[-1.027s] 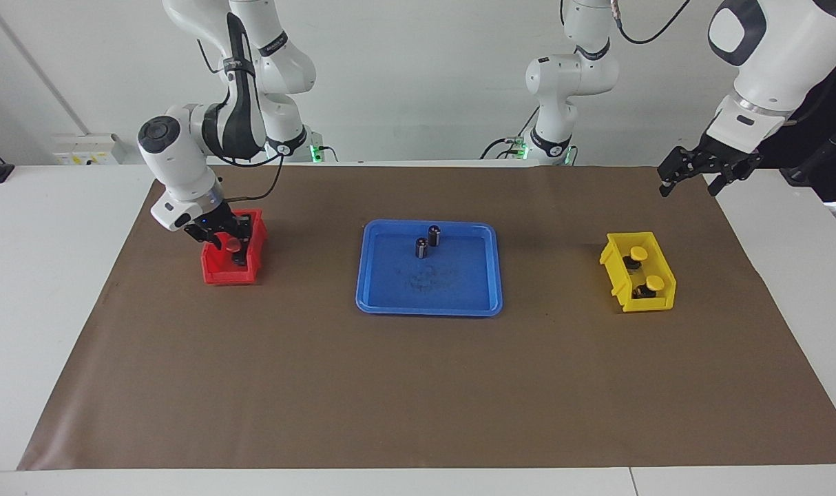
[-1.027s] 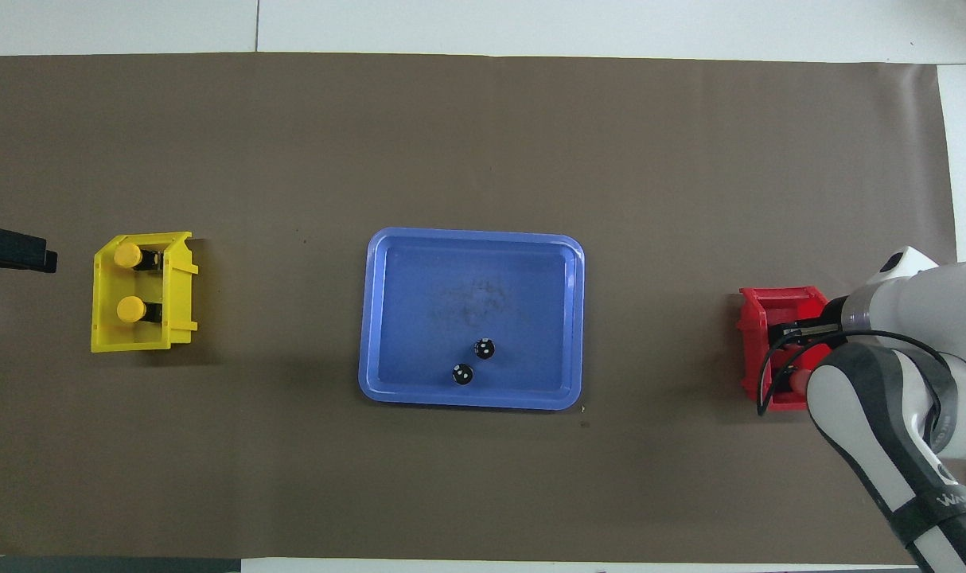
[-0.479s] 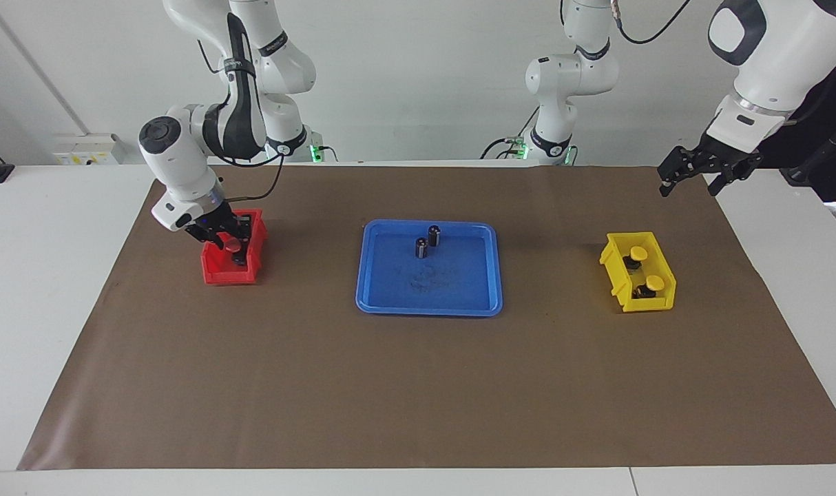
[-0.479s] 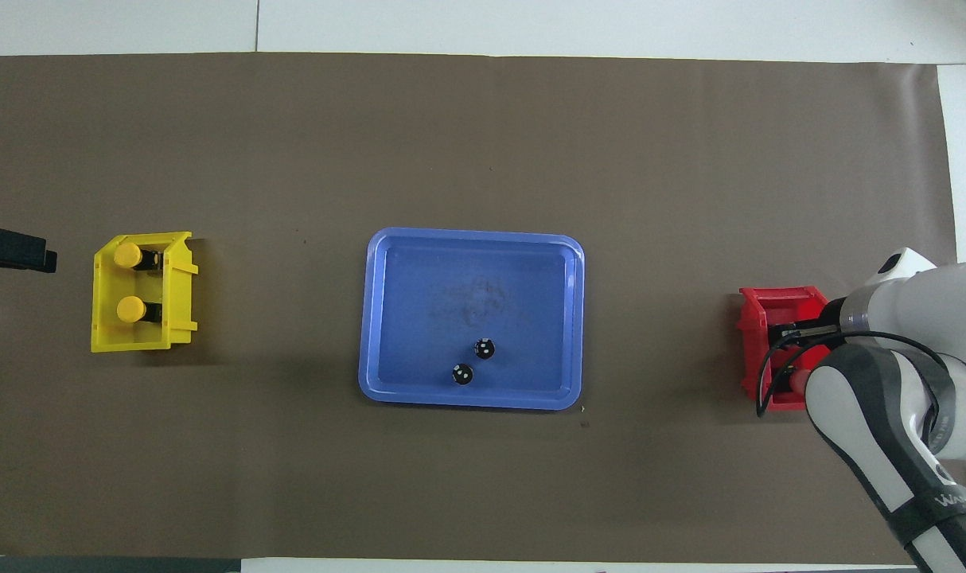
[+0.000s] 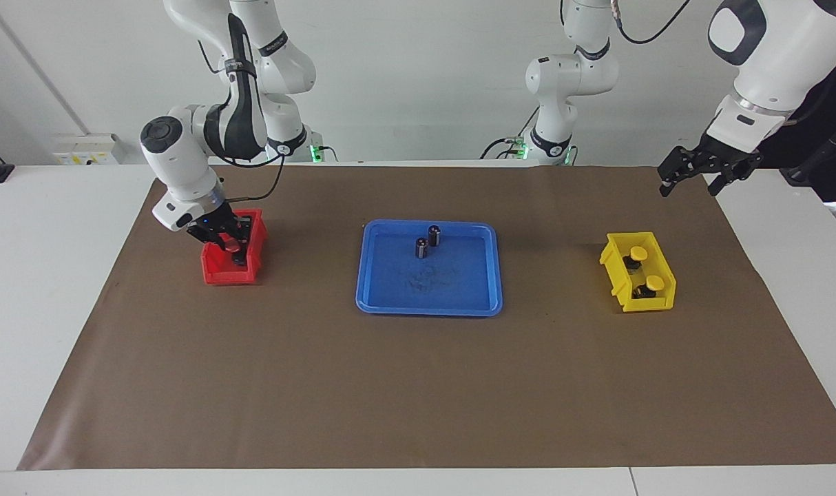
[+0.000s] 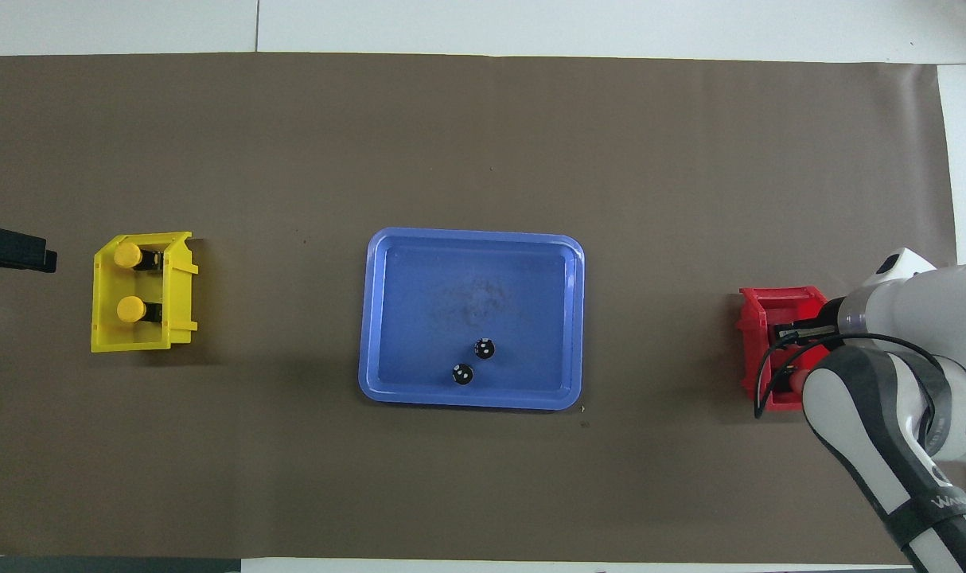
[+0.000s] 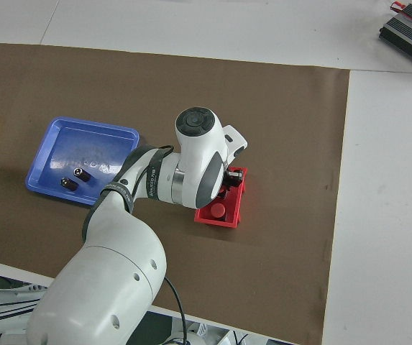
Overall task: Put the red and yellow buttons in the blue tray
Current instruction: 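Grasp a red button in the holder with the right gripper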
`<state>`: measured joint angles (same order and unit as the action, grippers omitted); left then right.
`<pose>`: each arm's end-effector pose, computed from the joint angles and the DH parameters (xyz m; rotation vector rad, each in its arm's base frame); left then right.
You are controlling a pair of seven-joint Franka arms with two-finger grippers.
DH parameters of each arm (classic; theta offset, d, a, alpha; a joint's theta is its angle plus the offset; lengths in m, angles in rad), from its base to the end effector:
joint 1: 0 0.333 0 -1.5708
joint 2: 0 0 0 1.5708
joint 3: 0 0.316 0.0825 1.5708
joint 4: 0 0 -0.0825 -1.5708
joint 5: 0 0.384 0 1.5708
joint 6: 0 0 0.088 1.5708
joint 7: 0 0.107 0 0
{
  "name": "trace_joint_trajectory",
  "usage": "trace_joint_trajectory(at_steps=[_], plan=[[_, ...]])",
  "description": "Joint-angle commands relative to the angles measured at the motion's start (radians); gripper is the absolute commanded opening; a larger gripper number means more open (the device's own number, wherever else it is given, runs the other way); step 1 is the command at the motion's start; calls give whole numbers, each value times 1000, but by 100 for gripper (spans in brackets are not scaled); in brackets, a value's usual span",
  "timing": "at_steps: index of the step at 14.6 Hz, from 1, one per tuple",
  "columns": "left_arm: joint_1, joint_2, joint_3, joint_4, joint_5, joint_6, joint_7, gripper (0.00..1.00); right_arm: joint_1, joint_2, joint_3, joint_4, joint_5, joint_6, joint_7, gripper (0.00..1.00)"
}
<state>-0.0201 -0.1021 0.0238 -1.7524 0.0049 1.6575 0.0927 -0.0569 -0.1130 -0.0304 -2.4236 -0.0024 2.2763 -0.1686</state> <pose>0.5280 0.0030 0.6011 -3.1356 0.1404 -0.0111 0.4681 -0.0410 0.3484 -3.1324 -0.1303 0.0531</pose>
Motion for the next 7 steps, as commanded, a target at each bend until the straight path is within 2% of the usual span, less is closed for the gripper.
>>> trace_joint_trajectory(at_steps=[1,4,7], plan=[[3,-24,-1,-27,1,24,-4,100,6,-19,4,10,24,-13,-40,28],[9,-24,-1,-109,1,146,2,100,6,21,4,174,21,-194,-45,28],[25,22,-1,-225,3,321,16,99,6,35,4,319,7,-361,-54,28]])
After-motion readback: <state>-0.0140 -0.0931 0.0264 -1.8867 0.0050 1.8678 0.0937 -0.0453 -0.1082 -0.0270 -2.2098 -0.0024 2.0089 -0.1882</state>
